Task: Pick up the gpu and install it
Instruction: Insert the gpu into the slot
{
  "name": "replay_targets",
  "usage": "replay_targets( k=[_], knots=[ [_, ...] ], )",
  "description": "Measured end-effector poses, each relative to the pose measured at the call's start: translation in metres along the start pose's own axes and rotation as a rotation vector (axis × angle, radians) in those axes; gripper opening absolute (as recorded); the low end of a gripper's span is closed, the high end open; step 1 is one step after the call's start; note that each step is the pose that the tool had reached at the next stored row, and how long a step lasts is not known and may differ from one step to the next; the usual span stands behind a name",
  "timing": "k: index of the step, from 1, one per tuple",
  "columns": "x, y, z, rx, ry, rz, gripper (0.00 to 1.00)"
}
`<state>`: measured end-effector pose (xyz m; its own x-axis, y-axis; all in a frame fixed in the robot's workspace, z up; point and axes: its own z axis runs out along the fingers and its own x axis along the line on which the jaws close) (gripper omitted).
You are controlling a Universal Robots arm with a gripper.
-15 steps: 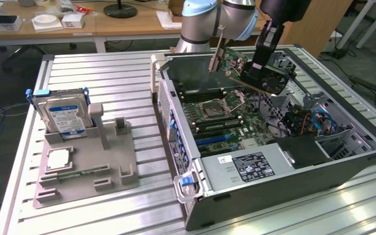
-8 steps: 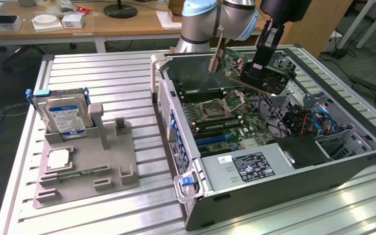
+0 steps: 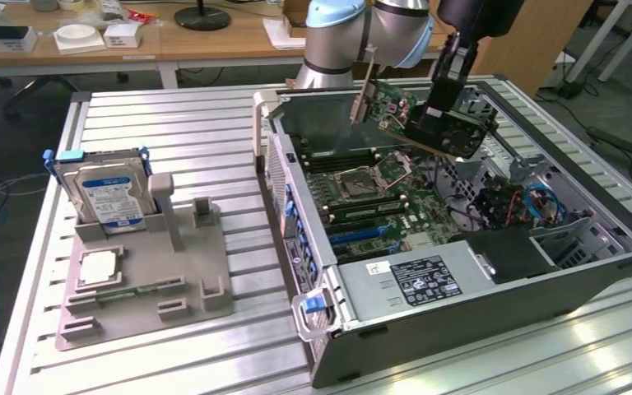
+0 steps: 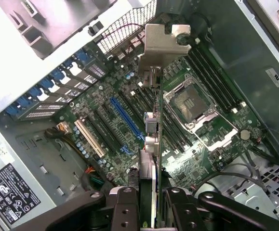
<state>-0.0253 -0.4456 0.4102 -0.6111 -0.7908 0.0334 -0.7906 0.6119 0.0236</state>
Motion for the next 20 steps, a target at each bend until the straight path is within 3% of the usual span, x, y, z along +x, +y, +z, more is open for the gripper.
replay_targets(
  k=[20],
  knots=[
    [0.002,-0.0016,0.0,0.0024,0.0016,-0.071,0.26]
  ],
)
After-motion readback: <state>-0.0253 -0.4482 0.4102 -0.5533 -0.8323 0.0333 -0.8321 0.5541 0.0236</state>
